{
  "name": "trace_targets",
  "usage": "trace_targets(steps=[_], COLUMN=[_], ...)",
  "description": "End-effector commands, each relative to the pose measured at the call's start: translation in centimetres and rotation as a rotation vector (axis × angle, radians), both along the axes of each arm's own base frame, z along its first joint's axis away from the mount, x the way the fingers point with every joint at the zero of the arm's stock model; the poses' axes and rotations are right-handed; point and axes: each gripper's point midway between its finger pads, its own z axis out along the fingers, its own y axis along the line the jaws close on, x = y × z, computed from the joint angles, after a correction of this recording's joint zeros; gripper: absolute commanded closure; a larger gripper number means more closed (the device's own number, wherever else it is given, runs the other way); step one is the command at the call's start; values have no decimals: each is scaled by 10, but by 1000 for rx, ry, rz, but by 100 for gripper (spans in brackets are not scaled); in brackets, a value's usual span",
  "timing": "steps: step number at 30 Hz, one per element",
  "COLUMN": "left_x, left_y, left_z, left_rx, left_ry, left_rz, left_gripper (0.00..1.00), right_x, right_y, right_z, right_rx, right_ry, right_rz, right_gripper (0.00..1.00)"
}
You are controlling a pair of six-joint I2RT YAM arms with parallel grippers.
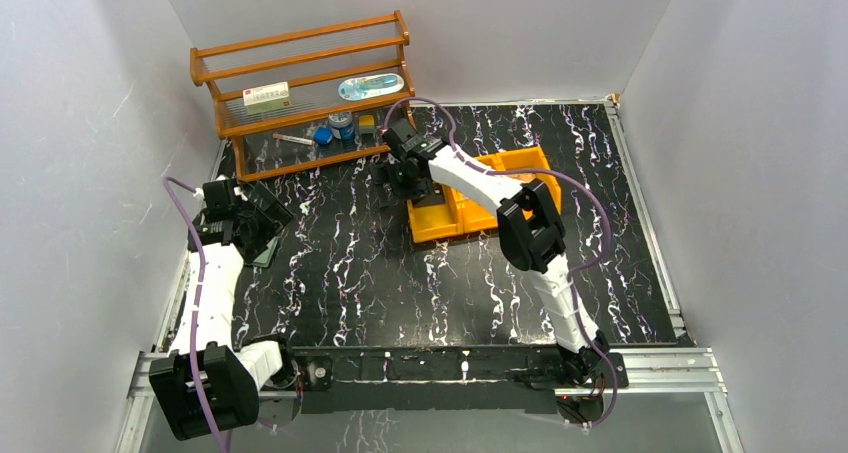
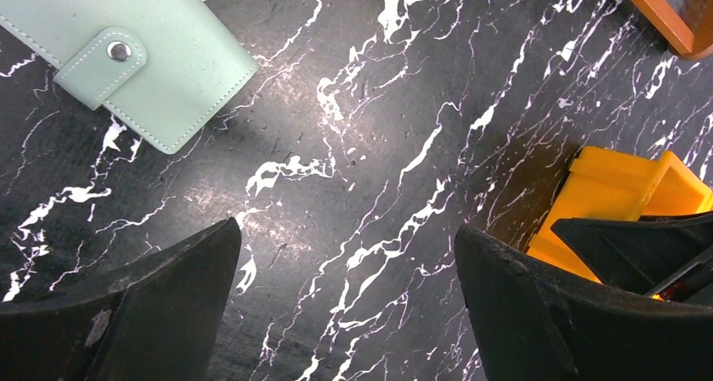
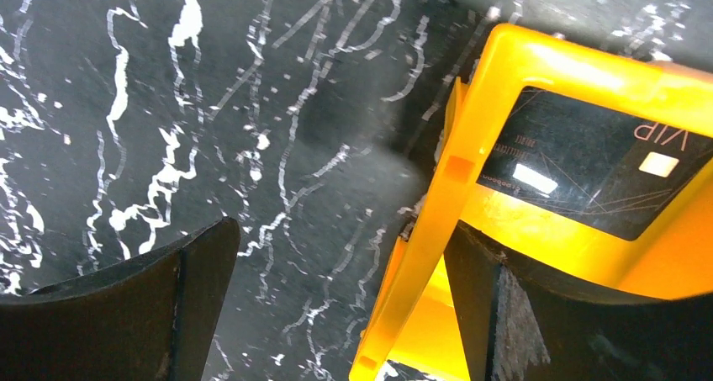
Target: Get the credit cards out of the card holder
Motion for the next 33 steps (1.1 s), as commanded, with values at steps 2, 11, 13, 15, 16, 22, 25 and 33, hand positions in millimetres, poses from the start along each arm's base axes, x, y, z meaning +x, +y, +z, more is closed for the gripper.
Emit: trace_targets(steps=[2,11,13,15,16,22,25,33], left_x=[-7,4,8,10,11,7,5,14], left_y=[16,50,52,56,58,66,74,90], left_z=[-5,-7,-7,-9,-10,-21,-23,-33], left_rx=[68,186,195,206,212,244,277,332], left_ry=[35,111,121,134,141,190,206,251], left_rz=[53,175,175,183,189,230,256,297], left_gripper=[2,2,2,2,2,2,2,2], right_x=[-3,-18,-15,-12,-10,20,30,17], right_y=[37,78,86,93,96,103,102,86], right_z=[22,46,55,61,60,55,63,118], right_rx=[103,295,332,363,372,410,436,491], right_ry=[10,54,43,39,37,3,-28,-84], right_rz=[-2,133,142,146,148,116,122,202], right_gripper=[2,2,2,2,2,2,2,2])
